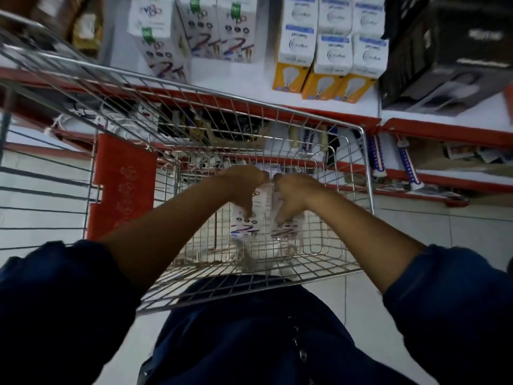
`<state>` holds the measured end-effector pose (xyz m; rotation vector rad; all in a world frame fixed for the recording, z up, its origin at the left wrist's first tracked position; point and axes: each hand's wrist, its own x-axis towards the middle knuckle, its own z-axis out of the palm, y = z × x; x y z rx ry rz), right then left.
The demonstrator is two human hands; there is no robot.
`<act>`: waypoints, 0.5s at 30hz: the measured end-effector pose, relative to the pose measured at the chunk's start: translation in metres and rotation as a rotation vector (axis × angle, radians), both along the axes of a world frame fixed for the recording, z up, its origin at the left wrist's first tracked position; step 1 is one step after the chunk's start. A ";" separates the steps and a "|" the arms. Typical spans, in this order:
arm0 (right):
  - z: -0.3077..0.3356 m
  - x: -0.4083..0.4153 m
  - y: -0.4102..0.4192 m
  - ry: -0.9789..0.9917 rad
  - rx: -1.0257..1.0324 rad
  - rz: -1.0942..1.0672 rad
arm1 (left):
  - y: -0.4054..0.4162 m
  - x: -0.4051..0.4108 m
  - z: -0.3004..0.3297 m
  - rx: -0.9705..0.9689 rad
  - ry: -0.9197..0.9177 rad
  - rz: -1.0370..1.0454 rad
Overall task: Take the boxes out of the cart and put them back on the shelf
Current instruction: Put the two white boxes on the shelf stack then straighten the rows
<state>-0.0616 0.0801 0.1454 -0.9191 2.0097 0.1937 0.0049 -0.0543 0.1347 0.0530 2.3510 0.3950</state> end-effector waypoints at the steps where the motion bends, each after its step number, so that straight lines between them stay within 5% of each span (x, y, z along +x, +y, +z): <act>1: 0.011 -0.007 -0.007 -0.020 -0.013 -0.009 | -0.009 -0.005 0.011 0.011 -0.001 0.004; 15: 0.157 -0.079 -0.096 0.087 -0.345 -0.017 | -0.105 -0.049 0.168 -0.142 0.264 0.061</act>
